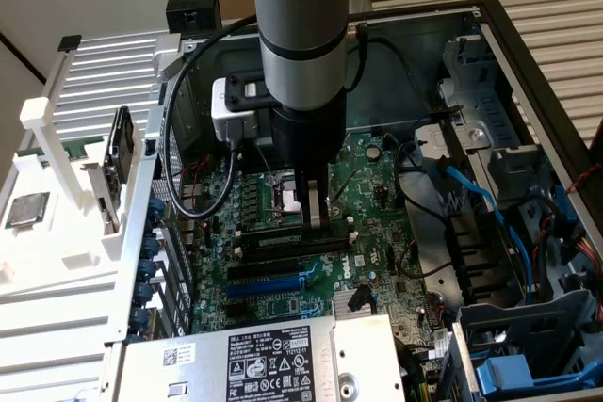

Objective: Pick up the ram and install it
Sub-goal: 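Insert the ram into the slot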

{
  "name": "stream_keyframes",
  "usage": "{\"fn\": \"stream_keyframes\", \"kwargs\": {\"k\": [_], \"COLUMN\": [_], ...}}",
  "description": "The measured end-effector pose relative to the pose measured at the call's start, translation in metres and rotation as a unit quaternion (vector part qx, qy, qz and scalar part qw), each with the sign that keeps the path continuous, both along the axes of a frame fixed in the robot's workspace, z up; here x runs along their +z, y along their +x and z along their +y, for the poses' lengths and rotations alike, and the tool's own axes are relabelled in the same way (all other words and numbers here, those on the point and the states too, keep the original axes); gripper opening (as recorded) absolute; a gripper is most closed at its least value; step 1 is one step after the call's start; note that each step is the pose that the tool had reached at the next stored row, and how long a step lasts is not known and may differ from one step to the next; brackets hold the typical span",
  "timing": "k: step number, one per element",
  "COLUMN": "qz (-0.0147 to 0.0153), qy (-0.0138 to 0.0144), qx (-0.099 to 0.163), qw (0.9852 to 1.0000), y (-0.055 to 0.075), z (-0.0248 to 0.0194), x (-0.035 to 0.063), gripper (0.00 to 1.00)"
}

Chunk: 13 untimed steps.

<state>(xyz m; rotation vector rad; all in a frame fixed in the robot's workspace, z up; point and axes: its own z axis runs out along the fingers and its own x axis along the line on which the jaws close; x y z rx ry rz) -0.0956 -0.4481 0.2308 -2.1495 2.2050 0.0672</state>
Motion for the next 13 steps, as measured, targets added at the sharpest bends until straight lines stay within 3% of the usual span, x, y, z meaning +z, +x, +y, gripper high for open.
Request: {"fn": "stream_keyframes", "kwargs": {"k": [13], "qz": [0.0], "qy": [-0.0001], "qx": [0.0], "qw": [1.0], "y": [0.0], "z": [0.0], "x": [-0.0012], "gripper": [0.12]}}
